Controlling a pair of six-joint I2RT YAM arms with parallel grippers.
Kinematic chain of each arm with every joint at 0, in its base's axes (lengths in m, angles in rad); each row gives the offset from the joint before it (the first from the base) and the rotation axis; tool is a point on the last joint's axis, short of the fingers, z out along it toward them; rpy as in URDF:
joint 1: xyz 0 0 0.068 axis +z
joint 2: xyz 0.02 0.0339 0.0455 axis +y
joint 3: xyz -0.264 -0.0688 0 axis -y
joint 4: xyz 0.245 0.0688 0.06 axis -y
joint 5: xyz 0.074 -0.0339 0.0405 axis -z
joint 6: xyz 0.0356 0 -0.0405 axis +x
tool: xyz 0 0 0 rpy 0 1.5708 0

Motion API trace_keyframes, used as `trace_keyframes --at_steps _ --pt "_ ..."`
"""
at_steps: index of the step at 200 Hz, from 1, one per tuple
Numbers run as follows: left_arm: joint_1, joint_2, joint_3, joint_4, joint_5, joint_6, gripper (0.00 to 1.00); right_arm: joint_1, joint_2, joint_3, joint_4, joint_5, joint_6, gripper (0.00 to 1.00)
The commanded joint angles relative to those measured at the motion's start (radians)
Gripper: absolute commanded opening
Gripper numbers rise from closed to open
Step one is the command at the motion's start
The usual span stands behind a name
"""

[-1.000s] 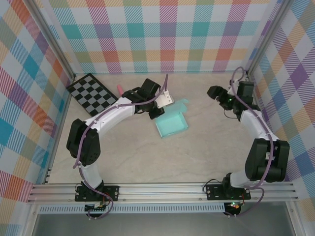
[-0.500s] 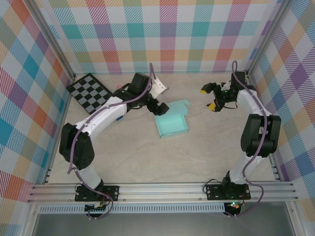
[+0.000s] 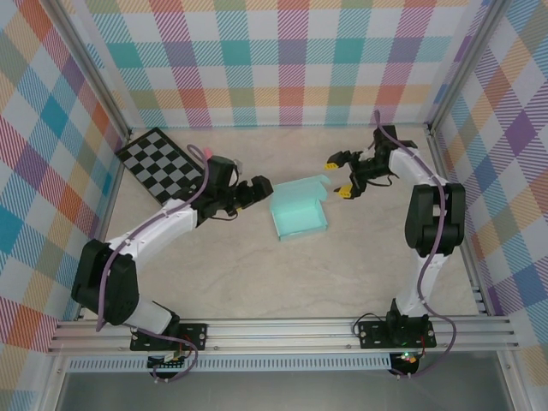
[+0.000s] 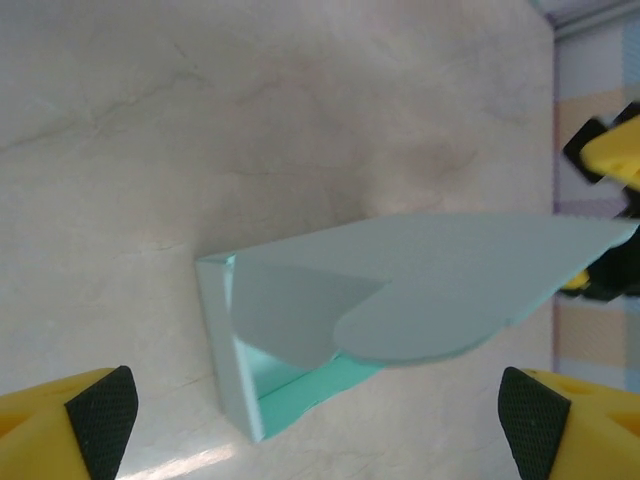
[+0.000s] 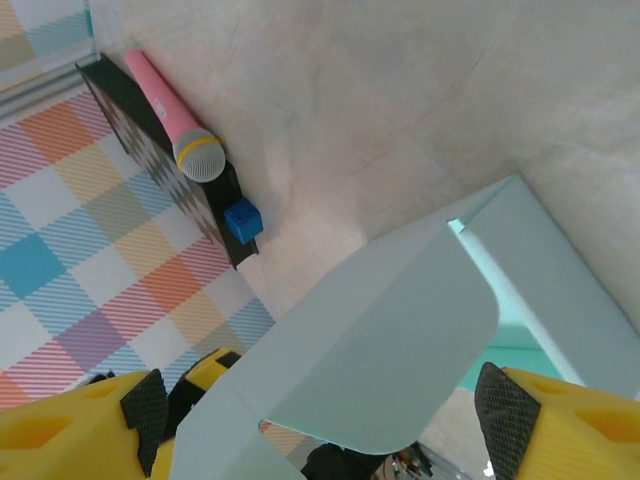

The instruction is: Fold the paper box

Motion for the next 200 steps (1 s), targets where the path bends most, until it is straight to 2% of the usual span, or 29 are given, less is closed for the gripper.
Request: trace_keyframes --at_steps 1,43,102,175,200 --pt "0.005 0.067 0.041 0.144 0.042 -0.174 0.95 0.024 0.018 0.024 -0.015 -0.065 0.044 0.82" --pt "-0.001 0.126 0.021 0.308 0.096 -0.295 0.94 0.054 0.008 -0.018 0.044 -0.098 0.129 0.81" --pt "-0.017 0.176 -0.001 0.392 0.107 -0.341 0.91 0.087 -0.015 -0.084 0.108 -0.079 0.192 0.78" --pt "-0.02 0.175 -0.043 0.425 0.114 -0.386 0.89 0.104 -0.099 -0.215 0.25 -0.032 0.35 0.77" --pt "-0.003 0.175 -0.027 0.395 0.129 -0.37 0.93 0.105 -0.11 -0.229 0.272 -0.036 0.377 0.77"
